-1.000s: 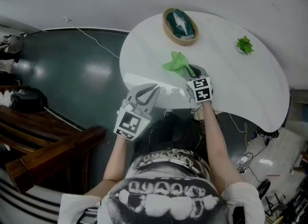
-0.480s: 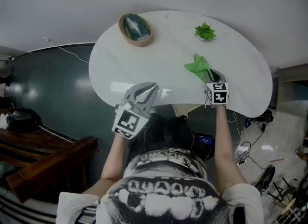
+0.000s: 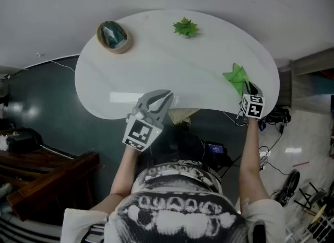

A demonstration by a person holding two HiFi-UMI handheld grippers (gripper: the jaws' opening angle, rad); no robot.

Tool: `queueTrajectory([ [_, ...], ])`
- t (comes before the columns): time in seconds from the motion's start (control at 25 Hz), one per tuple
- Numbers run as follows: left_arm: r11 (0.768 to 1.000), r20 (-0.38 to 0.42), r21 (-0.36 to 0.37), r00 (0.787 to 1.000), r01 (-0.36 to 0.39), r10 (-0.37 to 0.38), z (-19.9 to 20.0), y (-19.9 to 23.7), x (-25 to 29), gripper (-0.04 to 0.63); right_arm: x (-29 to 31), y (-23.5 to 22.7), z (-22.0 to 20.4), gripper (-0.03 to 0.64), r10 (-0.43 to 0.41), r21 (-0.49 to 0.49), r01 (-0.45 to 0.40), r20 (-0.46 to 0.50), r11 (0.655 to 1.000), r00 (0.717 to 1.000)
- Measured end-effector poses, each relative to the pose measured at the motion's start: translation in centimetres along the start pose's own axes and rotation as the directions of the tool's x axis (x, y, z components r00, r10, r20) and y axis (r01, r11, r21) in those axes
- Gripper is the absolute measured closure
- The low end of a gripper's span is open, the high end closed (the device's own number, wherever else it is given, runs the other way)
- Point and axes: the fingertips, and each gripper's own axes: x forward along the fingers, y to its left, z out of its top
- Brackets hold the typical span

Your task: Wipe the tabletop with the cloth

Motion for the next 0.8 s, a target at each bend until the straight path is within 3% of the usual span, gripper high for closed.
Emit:
queueTrajectory([
  [0.16,1.000,0.003,0.009,1.000,0.030,-0.030,0.9,-2.4,2.1,0.578,-1.6,-4.6,-2.5,0.565,-0.053,0.041,0.053,-0.016,0.998,0.998],
  [0.36,0.999,0.001,0.018,0.999,0.047,-0.047,1.3,-3.4,2.4,0.578,-2.8,-6.6,-4.0,0.565,-0.088,0.058,0.090,-0.027,0.994,0.996],
  [0.6,0.999,-0.004,0.013,1.000,0.031,-0.031,0.5,-2.8,0.7,0.578,-4.5,-4.1,-2.5,0.565,-0.079,0.080,0.076,0.030,0.994,0.996],
  [0.8,1.000,-0.007,0.003,1.000,0.003,-0.003,-1.2,-1.5,-3.0,0.578,-5.2,1.8,-0.3,0.566,-0.029,0.067,0.024,0.080,0.997,0.996],
])
